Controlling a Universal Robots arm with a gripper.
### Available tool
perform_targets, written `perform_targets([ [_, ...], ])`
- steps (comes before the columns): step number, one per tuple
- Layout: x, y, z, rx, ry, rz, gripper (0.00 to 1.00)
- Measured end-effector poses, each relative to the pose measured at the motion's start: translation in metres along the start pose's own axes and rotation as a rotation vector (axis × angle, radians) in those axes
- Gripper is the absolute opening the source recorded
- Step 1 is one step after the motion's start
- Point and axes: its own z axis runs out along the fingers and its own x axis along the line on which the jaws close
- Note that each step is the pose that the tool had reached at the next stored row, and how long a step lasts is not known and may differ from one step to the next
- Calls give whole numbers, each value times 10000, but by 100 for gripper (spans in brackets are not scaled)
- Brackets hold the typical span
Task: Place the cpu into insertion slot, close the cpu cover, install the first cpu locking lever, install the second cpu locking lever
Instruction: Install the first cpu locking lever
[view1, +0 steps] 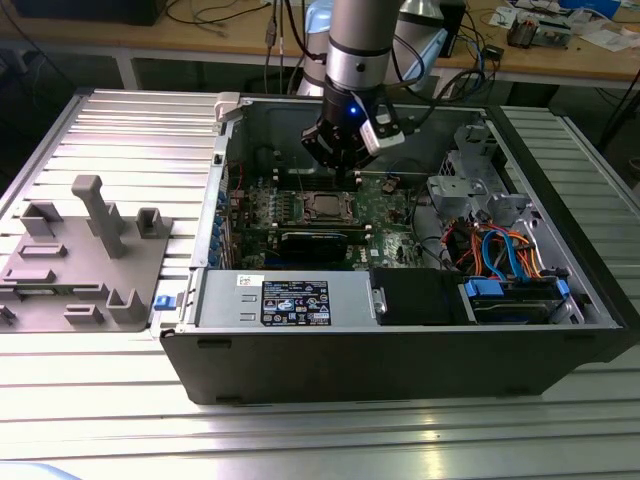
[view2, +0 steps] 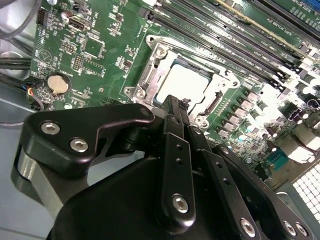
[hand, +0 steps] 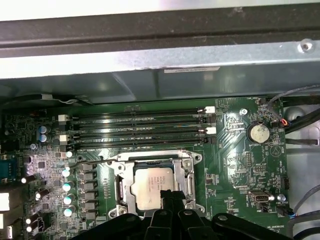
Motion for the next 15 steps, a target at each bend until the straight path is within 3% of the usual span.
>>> perform_targets([
  [11, 229, -14, 1, -1, -21, -1, 11],
  [15, 346, -21, 1, -1, -35, -1, 11],
])
